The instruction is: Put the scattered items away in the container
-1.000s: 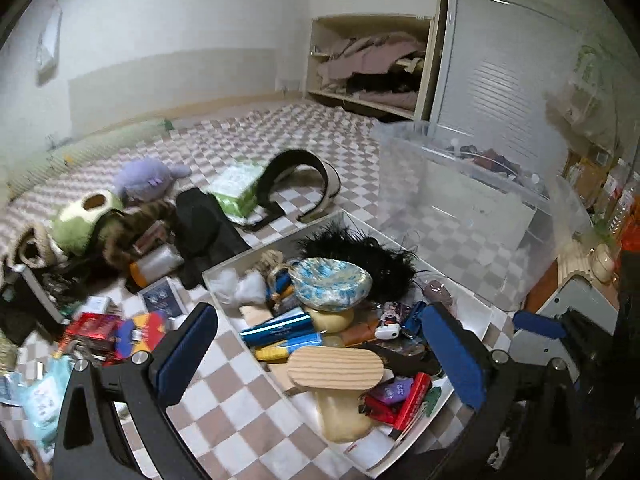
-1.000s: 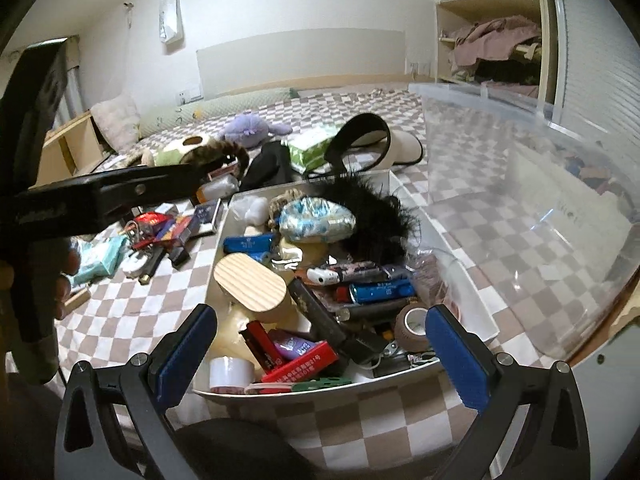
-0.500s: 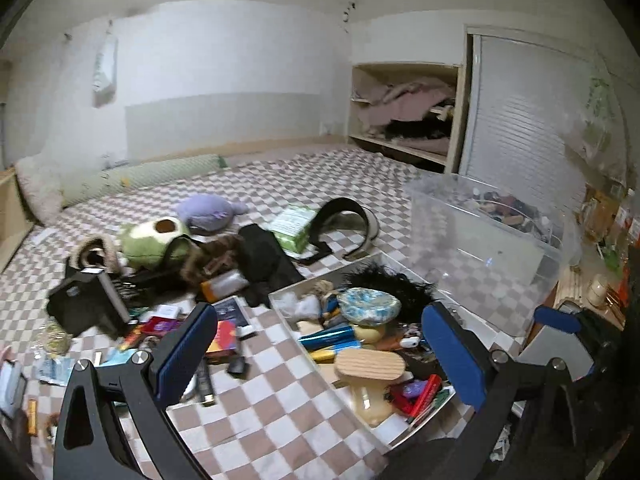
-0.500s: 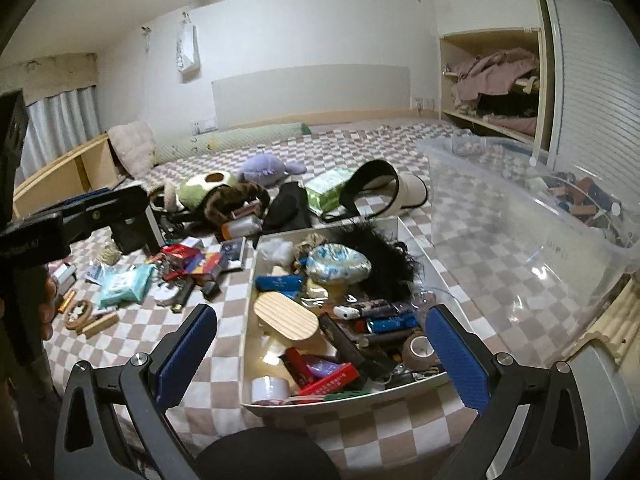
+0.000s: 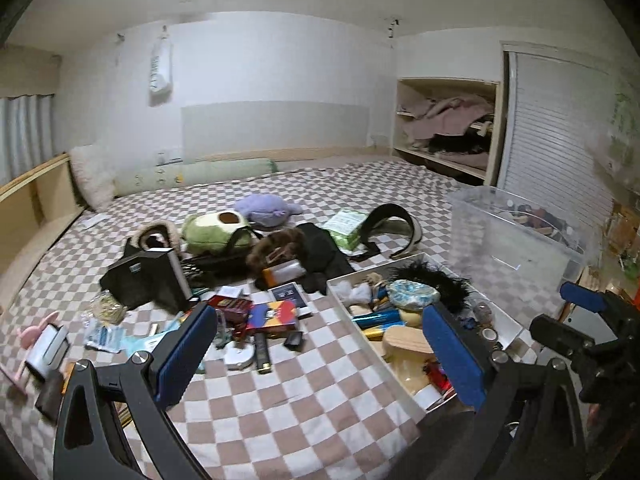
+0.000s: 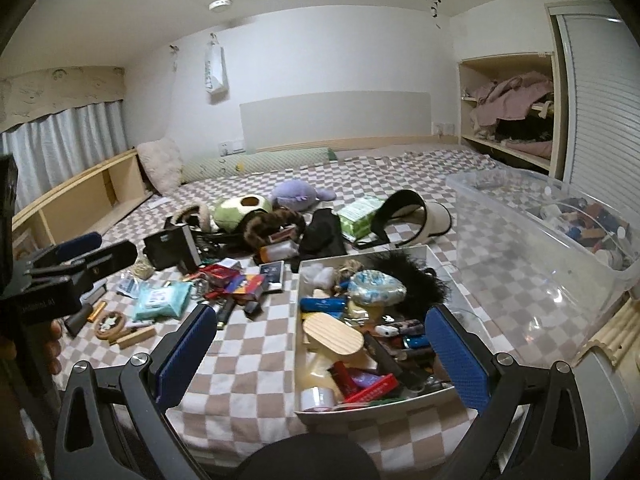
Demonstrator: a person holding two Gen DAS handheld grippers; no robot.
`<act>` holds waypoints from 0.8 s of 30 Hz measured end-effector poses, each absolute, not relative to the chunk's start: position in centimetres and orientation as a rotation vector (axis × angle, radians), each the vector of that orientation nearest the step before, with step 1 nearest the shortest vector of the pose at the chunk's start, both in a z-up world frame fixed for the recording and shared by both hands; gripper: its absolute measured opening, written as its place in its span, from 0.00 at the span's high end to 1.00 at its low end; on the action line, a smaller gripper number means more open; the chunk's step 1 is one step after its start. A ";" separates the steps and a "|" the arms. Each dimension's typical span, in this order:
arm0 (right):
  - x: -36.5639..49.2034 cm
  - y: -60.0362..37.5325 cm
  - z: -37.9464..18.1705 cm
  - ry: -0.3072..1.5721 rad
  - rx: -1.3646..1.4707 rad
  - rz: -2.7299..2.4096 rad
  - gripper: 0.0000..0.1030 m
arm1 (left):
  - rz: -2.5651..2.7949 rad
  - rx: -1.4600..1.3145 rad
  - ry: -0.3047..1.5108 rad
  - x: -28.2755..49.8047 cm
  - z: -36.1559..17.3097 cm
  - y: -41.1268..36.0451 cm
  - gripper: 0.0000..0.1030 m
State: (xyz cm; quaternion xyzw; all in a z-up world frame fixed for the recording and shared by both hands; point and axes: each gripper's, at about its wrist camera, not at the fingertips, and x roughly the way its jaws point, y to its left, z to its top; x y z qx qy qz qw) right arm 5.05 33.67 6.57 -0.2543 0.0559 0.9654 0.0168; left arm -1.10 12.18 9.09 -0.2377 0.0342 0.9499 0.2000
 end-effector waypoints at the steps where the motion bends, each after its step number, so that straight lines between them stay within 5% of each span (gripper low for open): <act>1: 5.2 33.5 6.6 0.173 -0.785 3.006 0.00 | 2.664 -0.663 0.098 -0.9 9.0 11.9 0.00; 24: 5.4 30.7 5.2 0.178 -0.785 3.041 0.00 | 2.768 -0.722 0.080 1.5 6.3 8.0 0.00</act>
